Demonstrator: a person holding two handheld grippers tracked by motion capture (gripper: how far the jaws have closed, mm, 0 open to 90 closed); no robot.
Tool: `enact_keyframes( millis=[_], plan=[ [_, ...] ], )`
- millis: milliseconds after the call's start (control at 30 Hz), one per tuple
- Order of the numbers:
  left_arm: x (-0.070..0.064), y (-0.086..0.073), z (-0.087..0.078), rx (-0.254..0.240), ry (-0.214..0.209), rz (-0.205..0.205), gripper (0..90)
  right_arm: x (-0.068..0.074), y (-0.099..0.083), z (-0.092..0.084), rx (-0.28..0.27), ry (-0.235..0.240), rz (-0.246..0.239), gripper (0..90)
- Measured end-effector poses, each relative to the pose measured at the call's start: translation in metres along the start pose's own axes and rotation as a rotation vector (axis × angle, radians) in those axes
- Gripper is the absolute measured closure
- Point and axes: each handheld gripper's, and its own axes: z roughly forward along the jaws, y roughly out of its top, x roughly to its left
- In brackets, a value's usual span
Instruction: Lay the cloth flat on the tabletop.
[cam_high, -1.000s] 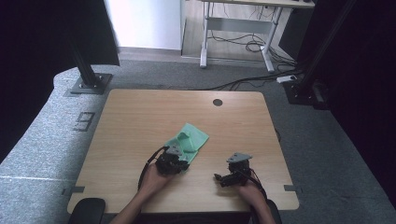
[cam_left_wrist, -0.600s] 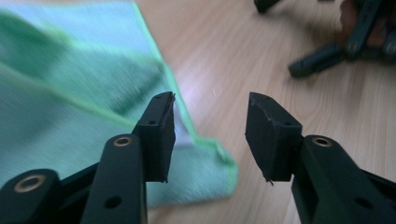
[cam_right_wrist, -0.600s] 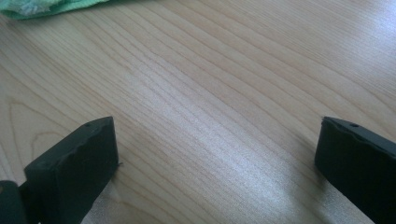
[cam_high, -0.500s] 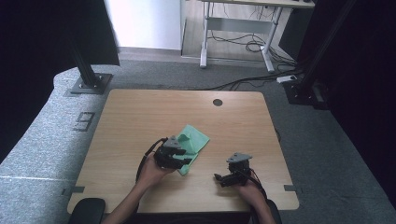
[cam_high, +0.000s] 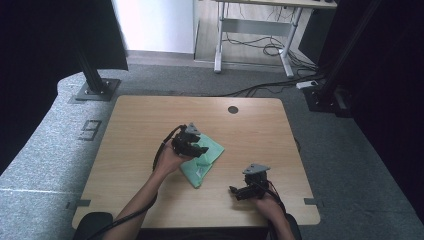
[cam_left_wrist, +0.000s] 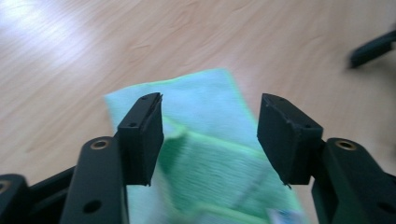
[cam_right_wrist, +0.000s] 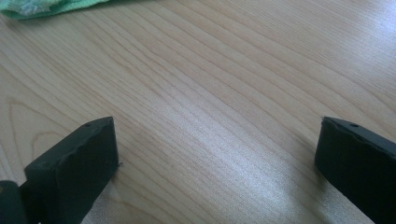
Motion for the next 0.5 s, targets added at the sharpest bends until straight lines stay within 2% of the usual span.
enact_keyframes(
  millis=[33, 67, 133, 233, 300, 333, 367, 400, 433, 467, 500],
  plan=[
    [0.009, 0.001, 0.008, 0.026, 0.010, -0.013, 40.0, 0.000, 0.000, 0.000, -0.001, 0.000, -0.002, 0.0],
    [0.009, 0.001, 0.008, 0.026, 0.010, -0.013, 40.0, 0.000, 0.000, 0.000, -0.001, 0.000, -0.003, 0.0],
    [0.017, -0.002, 0.018, 0.051, 0.016, -0.039, 40.7, 0.000, 0.000, 0.000, -0.001, 0.001, -0.003, 0.0],
    [0.022, -0.008, 0.028, 0.099, 0.008, -0.036, 45.6, 0.000, 0.000, 0.000, -0.001, 0.000, -0.004, 0.0],
    [0.021, -0.013, 0.034, 0.137, 0.000, -0.023, 56.6, 0.000, 0.000, 0.000, -0.001, 0.000, -0.003, 0.0],
    [0.021, -0.013, 0.034, 0.137, 0.000, -0.023, 61.6, 0.000, 0.000, 0.000, -0.001, 0.000, -0.003, 0.0],
    [0.021, -0.016, 0.034, 0.148, 0.010, -0.018, 70.8, 0.000, 0.000, 0.000, -0.001, 0.000, -0.004, 0.0],
    [0.021, -0.016, 0.034, 0.148, 0.010, -0.018, 76.2, 0.000, 0.000, 0.000, -0.001, 0.000, -0.004, 0.0],
    [0.023, -0.015, 0.028, 0.106, 0.027, -0.046, 80.7, 0.000, 0.000, 0.000, 0.000, 0.000, -0.003, 0.0],
    [0.023, -0.015, 0.028, 0.106, 0.027, -0.046, 82.7, 0.000, 0.000, 0.000, 0.000, 0.000, -0.003, 0.0],
    [0.025, -0.012, 0.017, 0.042, 0.038, -0.067, 83.2, 0.000, 0.000, 0.000, 0.000, 0.001, -0.003, 0.0]
  ],
)
